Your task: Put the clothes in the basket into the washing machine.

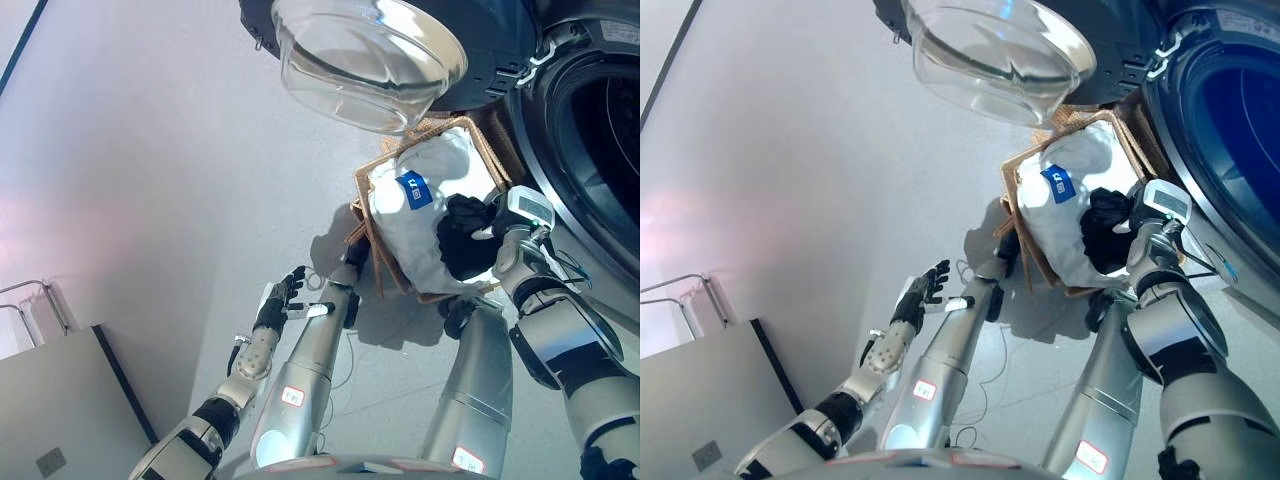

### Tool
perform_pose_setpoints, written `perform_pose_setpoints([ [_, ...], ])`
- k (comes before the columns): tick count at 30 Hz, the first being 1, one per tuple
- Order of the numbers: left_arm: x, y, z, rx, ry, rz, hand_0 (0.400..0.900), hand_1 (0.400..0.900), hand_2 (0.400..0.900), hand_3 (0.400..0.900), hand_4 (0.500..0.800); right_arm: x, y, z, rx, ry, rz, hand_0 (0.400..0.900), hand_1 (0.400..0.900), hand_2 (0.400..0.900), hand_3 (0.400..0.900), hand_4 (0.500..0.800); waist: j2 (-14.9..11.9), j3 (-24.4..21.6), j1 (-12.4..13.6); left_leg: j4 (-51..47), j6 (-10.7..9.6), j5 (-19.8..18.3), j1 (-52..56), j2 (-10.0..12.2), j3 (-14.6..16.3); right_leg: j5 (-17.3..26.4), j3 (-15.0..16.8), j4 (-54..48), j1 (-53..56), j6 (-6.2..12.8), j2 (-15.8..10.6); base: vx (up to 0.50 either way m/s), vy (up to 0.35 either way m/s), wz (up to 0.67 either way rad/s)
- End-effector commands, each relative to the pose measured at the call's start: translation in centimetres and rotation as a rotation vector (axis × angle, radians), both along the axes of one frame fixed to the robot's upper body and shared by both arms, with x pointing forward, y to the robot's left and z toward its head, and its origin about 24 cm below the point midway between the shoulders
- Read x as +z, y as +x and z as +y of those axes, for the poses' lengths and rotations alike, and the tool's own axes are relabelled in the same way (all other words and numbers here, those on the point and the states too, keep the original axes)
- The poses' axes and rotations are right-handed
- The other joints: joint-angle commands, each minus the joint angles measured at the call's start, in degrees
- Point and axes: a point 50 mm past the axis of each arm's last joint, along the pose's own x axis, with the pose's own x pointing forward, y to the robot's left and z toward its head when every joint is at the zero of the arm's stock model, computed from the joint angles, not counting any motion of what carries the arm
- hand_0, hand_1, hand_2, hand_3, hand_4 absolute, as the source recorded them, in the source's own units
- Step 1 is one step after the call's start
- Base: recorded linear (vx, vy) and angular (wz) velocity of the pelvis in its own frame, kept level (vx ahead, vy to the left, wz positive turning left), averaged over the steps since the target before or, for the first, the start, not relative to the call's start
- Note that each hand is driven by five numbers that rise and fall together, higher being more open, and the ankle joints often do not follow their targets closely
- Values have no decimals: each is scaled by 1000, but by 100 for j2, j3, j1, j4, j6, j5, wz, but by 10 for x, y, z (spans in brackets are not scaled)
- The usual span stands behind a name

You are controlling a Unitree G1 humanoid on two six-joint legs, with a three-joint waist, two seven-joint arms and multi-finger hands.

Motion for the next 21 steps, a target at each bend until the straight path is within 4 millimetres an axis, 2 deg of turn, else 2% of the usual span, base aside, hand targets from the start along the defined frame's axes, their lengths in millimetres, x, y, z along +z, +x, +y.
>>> perform_pose_setpoints([
  [1,-28,-24,32,98,134,138,900,900,900,900,800,-1,-8,-13,-39,1,-26,400,400,400,400,500,170,94,-8,-70,491,-479,268,-297,398,-99,83,-346,663,186,348,13,2,-15],
  [10,-34,-26,39,123,167,175,900,900,900,900,800,-11,-6,0,-46,120,-78,400,400,400,400,500,38,177,-129,-918,453,-192,1155,-134,420,310,-47,-1359,1607,252,550,2,-8,-12],
  [13,-38,-30,42,134,179,206,900,900,900,900,800,-15,-6,5,-58,189,-111,400,400,400,400,500,-84,174,-205,-1230,451,-110,1538,-42,415,465,-99,-1821,2024,271,663,33,-40,-16],
  [15,-43,-36,45,142,187,233,900,900,900,900,800,-28,-10,13,-78,281,-126,400,400,400,400,500,-201,107,-270,-1577,436,-22,1986,37,411,602,-122,-2308,2514,275,779,53,-39,-15],
  [16,-43,-36,45,142,187,233,900,900,900,900,800,-28,-10,13,-78,282,-126,400,400,400,400,500,-199,114,-271,-1584,435,-20,1999,39,409,606,-124,-2317,2529,275,782,59,-28,-21],
  [17,-47,-42,48,149,194,260,900,900,900,900,800,-39,-14,17,-103,374,-137,400,400,400,400,500,-277,51,-318,-1840,430,36,2349,95,421,716,-108,-2685,2903,297,858,47,-21,-14],
  [18,-47,-42,48,149,194,260,900,900,900,900,800,-39,-14,17,-103,375,-137,400,400,400,400,500,-275,61,-319,-1848,429,38,2365,96,420,720,-110,-2695,2921,296,860,9,-22,-28],
  [19,-50,-47,52,153,202,281,900,900,900,900,800,-48,-19,19,-149,485,-165,400,400,400,400,500,-303,-22,-344,-2121,441,228,2605,170,423,964,-151,-3109,3212,279,935,5,-7,-23],
  [20,-53,-52,53,152,204,299,900,900,900,900,800,-58,-26,18,-216,605,-201,400,400,400,400,500,-321,-85,-363,-2272,438,250,2829,204,436,1026,-142,-3351,3462,299,965,5,-7,-23],
  [21,-53,-52,53,152,204,299,900,900,900,900,800,-58,-26,18,-216,605,-201,400,400,400,400,500,-319,-72,-362,-2280,438,252,2849,206,436,1030,-143,-3363,3483,299,967,77,-3,-24],
])
